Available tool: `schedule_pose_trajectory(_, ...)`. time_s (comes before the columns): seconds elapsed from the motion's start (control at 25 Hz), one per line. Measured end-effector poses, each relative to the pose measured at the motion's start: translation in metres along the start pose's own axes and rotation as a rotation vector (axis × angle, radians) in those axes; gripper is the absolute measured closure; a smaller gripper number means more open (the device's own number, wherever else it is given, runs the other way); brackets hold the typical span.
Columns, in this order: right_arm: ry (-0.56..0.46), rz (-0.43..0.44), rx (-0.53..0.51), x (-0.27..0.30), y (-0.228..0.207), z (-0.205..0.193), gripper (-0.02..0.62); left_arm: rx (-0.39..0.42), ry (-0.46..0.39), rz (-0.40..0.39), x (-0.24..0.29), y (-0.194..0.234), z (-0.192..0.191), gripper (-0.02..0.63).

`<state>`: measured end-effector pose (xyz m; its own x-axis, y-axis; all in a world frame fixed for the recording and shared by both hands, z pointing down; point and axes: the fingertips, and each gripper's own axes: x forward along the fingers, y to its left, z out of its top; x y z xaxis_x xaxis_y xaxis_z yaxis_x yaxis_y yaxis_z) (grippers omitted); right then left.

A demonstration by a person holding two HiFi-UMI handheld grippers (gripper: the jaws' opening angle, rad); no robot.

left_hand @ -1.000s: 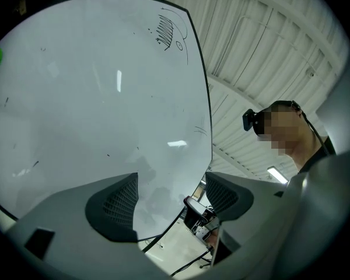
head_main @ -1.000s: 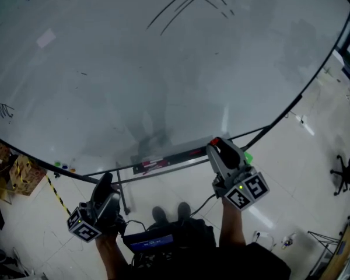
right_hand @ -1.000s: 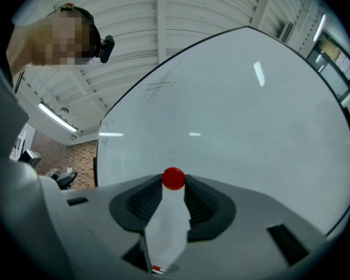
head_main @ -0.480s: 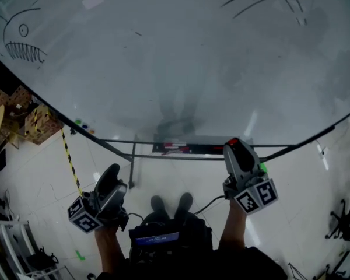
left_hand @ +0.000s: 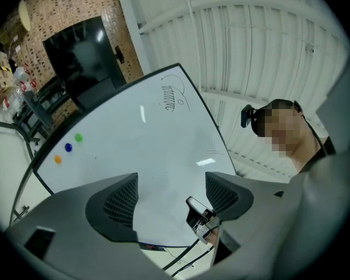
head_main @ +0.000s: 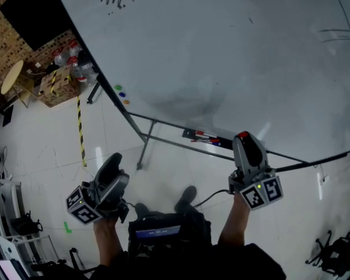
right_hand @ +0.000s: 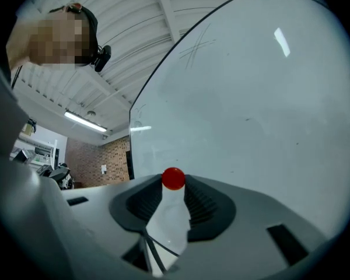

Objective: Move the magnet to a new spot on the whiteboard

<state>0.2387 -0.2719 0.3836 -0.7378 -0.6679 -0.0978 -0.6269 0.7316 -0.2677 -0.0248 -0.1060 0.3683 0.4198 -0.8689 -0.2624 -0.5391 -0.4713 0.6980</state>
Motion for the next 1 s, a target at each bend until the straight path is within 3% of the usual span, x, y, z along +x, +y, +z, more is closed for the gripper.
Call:
schedule_pose_trajectory(0.56, 0.075, 0.038, -0.149, 0.078, 0.247, -0.056, 0.449, -0.002, -0.171, 0.028, -0.257, 0.044, 0.126, 0.252)
schedule_pose_trajectory(0.76, 0.093, 0.049, -0.194, 0.098, 0.298, -0.063, 0.448, 0.001, -0.234, 0.043, -0.313, 0.054, 0.157, 0.252)
schedule_pose_trajectory(1.0, 0.124, 0.040, -0.237, 0.119, 0.326, -0.068, 0.448, -0.014, -0.262, 0.051, -0.339, 0.068, 0.177, 0.252)
